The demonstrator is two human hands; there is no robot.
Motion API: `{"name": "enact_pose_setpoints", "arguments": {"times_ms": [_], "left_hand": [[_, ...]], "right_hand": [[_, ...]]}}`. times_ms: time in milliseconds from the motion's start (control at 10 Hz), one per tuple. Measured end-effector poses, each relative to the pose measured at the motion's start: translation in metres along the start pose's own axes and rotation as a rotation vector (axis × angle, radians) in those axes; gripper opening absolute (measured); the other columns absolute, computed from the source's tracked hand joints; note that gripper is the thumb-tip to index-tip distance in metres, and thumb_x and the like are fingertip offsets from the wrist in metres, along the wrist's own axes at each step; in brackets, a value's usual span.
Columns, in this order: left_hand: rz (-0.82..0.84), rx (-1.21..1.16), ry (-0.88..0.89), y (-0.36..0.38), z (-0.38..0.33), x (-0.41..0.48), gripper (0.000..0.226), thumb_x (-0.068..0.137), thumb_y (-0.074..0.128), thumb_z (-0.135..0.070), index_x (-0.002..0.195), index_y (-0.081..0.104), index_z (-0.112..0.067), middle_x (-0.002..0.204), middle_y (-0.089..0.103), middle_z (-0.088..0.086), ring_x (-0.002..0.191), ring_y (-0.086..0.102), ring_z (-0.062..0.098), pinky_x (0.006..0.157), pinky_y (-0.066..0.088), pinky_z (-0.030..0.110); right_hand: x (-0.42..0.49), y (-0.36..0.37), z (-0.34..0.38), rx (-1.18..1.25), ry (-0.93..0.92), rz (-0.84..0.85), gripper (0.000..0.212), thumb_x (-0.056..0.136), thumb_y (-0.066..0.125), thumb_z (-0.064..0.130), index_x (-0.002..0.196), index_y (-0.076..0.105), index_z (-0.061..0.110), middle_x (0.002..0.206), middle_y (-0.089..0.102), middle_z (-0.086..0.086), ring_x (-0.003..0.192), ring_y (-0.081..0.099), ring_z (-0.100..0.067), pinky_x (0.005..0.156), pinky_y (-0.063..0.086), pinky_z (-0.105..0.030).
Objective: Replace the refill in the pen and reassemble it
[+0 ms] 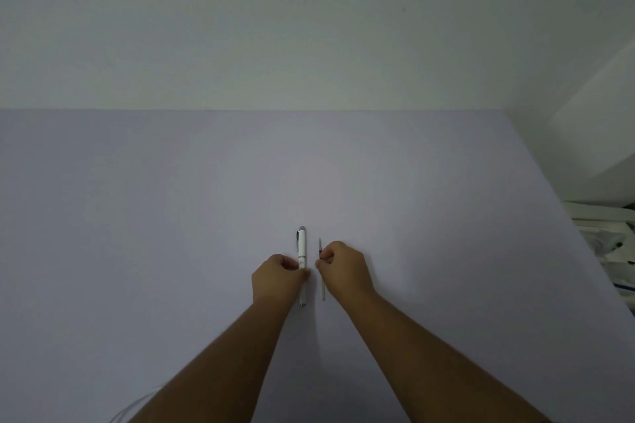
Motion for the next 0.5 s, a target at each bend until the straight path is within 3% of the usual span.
{"name": "enact_pose_setpoints", "arguments": {"times_ms": [300, 500], "left_hand": [[0.012, 0.004, -0.019, -0.004, 0.002, -0.001, 0.025, 0.075, 0.073, -0.030, 0.092, 0.062, -0.016, 0.085, 0.063, 0.000, 0.071, 0.055, 0.011, 0.066, 0.043, 0.023], [-0.046, -0.006, 0.010, -0.017, -0.002, -0.004, 0.044, 0.076, 0.072, -0.029, 0.115, 0.056, -0.016, 0.101, 0.061, 0.002, 0.087, 0.057, 0.018, 0.076, 0.048, 0.029]], "right_hand": [[-0.002, -0.002, 0.001, 0.036, 0.019, -0.014, 0.018, 0.089, 0.057, 0.024, 0.095, 0.064, 0.009, 0.095, 0.069, -0.010, 0.087, 0.064, -0.026, 0.077, 0.053, -0.035], [-0.003, -0.013, 0.002, 0.050, -0.014, -0.102, 0.025, 0.094, 0.047, 0.028, 0.088, 0.062, 0.008, 0.087, 0.067, -0.010, 0.081, 0.061, -0.026, 0.070, 0.049, -0.033]]}}
Point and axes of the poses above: each hand's wrist, its own x-axis towards the middle knuckle, its own y-axis out of the palm, z = x × y, the point moved 1 cm from there along x, towards the middle knuckle
